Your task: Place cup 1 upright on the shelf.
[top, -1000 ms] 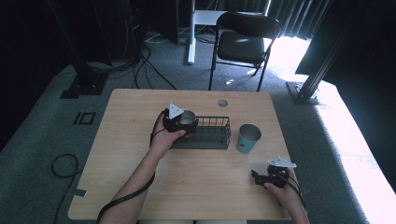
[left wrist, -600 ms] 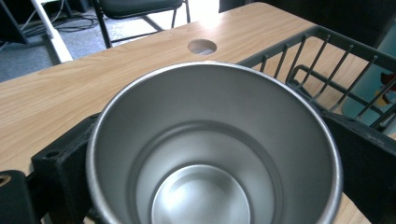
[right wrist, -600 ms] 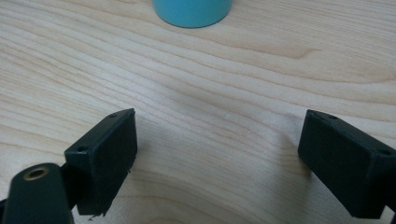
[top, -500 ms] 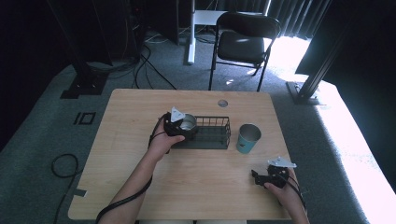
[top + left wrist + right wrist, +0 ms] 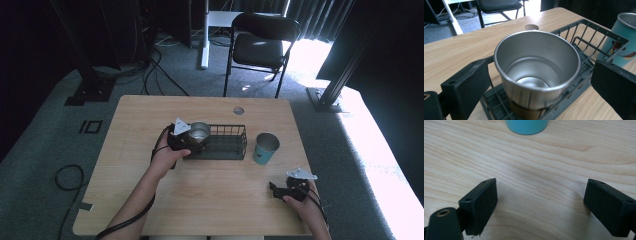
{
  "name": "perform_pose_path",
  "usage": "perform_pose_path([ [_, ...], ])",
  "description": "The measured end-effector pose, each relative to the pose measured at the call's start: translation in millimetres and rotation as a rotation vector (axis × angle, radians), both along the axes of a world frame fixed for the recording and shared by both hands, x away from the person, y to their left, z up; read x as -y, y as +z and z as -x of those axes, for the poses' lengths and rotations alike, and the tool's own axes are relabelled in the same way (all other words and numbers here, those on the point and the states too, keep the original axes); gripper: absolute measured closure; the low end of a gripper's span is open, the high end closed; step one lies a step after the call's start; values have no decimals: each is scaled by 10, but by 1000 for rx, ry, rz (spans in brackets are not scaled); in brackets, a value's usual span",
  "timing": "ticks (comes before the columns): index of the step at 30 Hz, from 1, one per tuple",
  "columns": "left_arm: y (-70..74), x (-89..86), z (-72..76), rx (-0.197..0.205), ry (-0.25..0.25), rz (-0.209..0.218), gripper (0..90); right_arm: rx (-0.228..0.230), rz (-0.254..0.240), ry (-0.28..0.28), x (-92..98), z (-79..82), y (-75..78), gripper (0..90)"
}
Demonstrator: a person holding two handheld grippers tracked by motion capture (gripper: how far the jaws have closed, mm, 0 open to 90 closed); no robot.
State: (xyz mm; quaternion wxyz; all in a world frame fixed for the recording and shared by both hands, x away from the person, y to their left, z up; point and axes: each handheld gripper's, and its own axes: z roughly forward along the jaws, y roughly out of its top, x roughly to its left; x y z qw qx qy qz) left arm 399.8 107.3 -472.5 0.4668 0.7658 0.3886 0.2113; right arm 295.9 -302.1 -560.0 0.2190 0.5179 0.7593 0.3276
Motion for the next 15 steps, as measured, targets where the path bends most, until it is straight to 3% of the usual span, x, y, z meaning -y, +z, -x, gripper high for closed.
perform_pose_path([
  [15,-3,-243,217,-9,8,-25,29,0,0,0,-1,0,0,112],
])
